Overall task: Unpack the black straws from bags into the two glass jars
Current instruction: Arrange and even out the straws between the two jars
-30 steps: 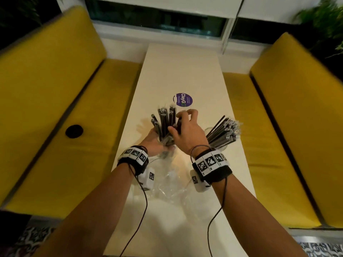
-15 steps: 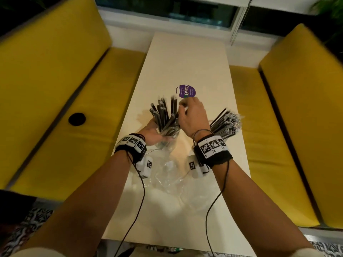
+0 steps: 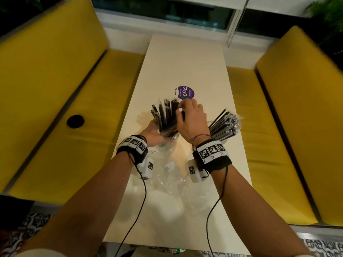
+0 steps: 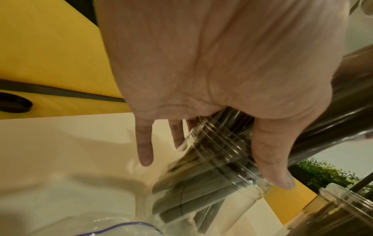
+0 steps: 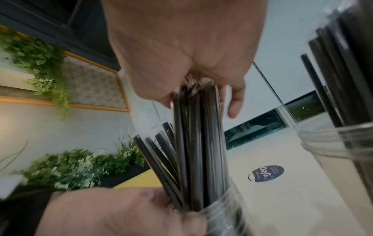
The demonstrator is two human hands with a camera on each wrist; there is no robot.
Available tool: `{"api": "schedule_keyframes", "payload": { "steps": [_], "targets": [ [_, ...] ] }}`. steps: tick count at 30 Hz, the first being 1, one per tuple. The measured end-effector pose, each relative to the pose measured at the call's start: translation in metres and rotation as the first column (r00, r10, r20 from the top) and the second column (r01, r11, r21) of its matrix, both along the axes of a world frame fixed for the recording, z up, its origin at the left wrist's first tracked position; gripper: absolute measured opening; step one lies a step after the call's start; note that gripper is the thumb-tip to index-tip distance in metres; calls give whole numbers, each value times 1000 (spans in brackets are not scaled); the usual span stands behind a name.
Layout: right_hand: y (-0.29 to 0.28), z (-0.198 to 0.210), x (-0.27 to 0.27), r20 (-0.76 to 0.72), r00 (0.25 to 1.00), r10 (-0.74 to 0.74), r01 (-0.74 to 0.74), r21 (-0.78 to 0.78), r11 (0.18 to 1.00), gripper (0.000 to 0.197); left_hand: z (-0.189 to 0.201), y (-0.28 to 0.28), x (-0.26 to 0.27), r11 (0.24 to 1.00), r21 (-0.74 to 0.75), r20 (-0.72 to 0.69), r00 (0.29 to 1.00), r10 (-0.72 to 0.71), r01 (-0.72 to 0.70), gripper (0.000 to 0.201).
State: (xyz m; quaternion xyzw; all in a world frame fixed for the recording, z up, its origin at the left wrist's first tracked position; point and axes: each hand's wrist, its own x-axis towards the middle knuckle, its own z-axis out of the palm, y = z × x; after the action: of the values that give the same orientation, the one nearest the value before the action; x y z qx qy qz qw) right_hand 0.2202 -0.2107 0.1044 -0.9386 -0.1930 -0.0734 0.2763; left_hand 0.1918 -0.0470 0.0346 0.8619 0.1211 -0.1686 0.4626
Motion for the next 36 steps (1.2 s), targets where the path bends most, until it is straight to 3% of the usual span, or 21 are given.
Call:
{"api": "schedule_keyframes", "payload": {
  "steps": [2, 5, 7, 10, 13, 15, 16, 18, 19, 22, 24, 27, 30, 33, 34, 36],
  "targets": [
    [1, -1, -4, -21, 999, -33, 29, -177, 984, 54, 0, 1, 0, 1000, -19, -18, 1000, 18, -18, 107],
    [8, 13, -2, 143, 990, 1, 6, -50, 999, 65, -2, 0, 2, 999, -29, -17, 999, 40, -40, 109],
    [18, 22, 8, 100, 991, 94, -84, -94, 992, 69, 0, -2, 2, 998, -33, -15, 998, 54, -54, 109],
    [33, 25, 23, -114, 973, 202, -218, -141, 966, 46, 0, -2, 4, 999, 7, -18, 999, 34, -34, 113],
    [26, 26, 24, 30, 994, 104, -107, 147, 983, 23, -1, 1, 4, 1000, 14, -30, 999, 19, -19, 111],
    [17, 24, 19, 137, 990, -25, -11, 253, 967, 29, -3, 3, 4, 1000, -4, -16, 1000, -3, 3, 111],
    [15, 21, 16, 128, 991, -41, 18, 177, 984, 34, -4, 3, 5, 1000, -2, -8, 1000, -16, 16, 110],
    [13, 11, 11, -31, 999, -26, 25, -50, 998, 36, -5, 2, 4, 999, 14, -10, 1000, -30, 30, 107],
    [11, 8, 12, -103, 994, -37, 31, -61, 998, 37, -4, 2, 4, 999, 25, -3, 1000, -31, 31, 107],
    [11, 14, 15, -75, 992, -101, 112, 158, 981, 42, -6, 3, 4, 998, 44, 2, 999, -41, 41, 107],
    [16, 16, 15, -13, 997, -70, 71, 174, 982, 45, -6, 3, 4, 998, 47, -12, 999, -38, 38, 109],
    [26, 5, 18, -45, 997, 69, -68, 17, 998, 39, -5, 2, 5, 997, 75, -26, 999, -27, 29, 114],
    [24, 6, 26, 9, 1000, 30, -31, 203, 979, 15, -8, 4, 5, 999, 33, -19, 999, -27, 28, 117],
    [12, 10, 25, 25, 985, -168, 143, 406, 903, 15, -7, 3, 5, 996, 63, -4, 998, -60, 60, 109],
    [10, 8, 23, -13, 985, -172, 163, 396, 904, 19, -8, 3, 6, 996, 66, -1, 998, -65, 65, 109],
    [8, 3, 18, -104, 989, -101, 118, 172, 978, 27, -10, 3, 7, 997, 58, 5, 998, -60, 60, 115]
  ]
}}
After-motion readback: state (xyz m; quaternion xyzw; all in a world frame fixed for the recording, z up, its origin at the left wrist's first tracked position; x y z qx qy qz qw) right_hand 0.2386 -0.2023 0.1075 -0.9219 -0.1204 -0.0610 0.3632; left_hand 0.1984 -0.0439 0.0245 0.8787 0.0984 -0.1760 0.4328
